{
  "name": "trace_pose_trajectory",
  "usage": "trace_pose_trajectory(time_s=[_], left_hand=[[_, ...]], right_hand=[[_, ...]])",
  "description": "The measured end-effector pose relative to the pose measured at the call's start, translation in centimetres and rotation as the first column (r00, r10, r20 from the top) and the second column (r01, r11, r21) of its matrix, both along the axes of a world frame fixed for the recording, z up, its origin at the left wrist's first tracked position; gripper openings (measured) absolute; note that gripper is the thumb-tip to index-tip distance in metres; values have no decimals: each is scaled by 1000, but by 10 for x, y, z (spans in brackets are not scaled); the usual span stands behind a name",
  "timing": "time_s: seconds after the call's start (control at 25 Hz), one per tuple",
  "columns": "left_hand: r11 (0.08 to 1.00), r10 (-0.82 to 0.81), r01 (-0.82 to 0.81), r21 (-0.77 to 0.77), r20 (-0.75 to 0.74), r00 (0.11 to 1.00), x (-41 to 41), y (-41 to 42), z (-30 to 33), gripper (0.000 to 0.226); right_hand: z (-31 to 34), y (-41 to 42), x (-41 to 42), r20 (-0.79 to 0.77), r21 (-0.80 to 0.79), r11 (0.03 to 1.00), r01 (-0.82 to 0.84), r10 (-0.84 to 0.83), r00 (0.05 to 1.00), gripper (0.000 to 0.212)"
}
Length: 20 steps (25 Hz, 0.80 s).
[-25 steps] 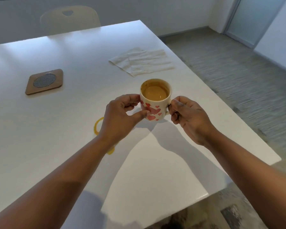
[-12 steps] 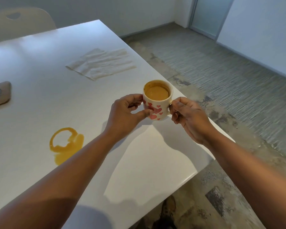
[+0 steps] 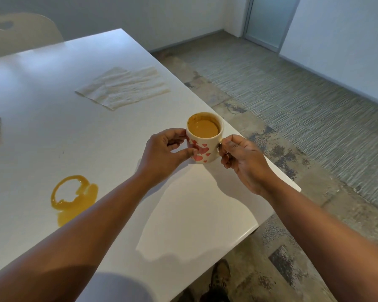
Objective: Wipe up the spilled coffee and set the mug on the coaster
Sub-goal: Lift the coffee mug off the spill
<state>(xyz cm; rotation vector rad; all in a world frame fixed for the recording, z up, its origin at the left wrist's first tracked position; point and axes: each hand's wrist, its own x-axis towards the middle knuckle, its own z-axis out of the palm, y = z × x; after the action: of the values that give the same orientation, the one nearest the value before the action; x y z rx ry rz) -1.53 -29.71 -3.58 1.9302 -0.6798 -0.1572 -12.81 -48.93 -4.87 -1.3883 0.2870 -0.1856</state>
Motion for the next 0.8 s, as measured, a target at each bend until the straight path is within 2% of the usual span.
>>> trace_pose_trajectory(time_s=[0.56, 0.64, 0.8], left_hand=[[1000, 2, -2, 11, -12, 1000, 6, 4, -4, 53], [1000, -4, 5, 15, -9, 1000, 7, 4, -4, 54], [995, -19, 18, 96, 4, 1000, 11, 8, -5, 59]], right_hand=[[-4, 5, 8, -10, -13, 1000, 26, -26, 1000, 23], [-3, 8, 8, -16, -55, 997, 54, -55, 998, 24], [1, 10, 5, 7, -241, 951, 194, -198, 980, 34]])
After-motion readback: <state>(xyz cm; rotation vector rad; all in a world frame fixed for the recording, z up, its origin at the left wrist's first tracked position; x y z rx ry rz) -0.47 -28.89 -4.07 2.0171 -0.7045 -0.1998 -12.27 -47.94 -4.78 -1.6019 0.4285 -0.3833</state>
